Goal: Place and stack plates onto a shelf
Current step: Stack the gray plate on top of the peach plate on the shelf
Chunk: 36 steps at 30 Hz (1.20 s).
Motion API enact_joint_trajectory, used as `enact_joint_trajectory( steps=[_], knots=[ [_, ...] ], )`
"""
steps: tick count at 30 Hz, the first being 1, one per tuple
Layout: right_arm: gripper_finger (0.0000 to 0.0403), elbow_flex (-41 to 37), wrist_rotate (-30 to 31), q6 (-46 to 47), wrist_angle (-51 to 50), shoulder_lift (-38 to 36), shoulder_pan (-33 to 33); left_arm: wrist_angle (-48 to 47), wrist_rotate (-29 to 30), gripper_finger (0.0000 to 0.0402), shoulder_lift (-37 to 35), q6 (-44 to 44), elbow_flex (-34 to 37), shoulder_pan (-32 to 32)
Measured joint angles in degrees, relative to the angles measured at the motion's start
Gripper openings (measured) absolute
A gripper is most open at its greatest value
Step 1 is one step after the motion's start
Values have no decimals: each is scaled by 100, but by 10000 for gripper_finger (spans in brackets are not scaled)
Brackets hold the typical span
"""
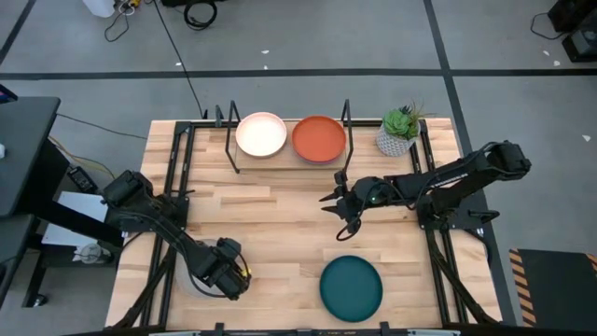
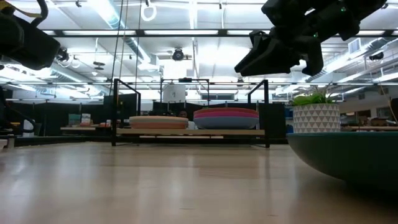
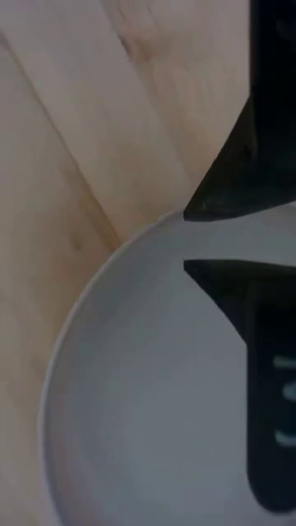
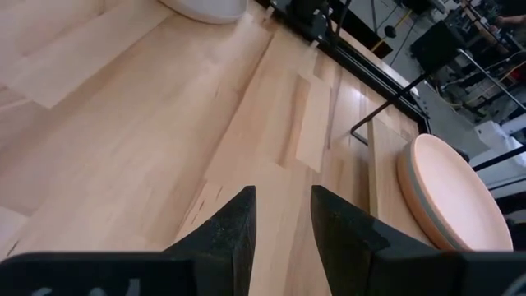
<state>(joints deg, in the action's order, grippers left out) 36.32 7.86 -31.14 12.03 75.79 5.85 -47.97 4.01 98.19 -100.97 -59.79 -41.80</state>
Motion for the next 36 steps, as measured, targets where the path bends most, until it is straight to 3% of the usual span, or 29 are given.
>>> enact_joint_trajectory(
  steps=[8,19,27,31,36],
  knots=[
    [123,0,-2,-10,5,0,0,326,-32,149,-6,46,0,37],
    [123,0,-4,2,37,0,0,911,88,144,-13,139,0,150],
    [123,0,-48,45,-47,0,0,702,-234,143,319,531,0,339],
    [123,0,-50,94,-59,0,-1,701,-229,125,317,730,0,391],
    [123,0,-52,142,-60,0,-2,844,-289,53,304,1083,0,473]
  ],
)
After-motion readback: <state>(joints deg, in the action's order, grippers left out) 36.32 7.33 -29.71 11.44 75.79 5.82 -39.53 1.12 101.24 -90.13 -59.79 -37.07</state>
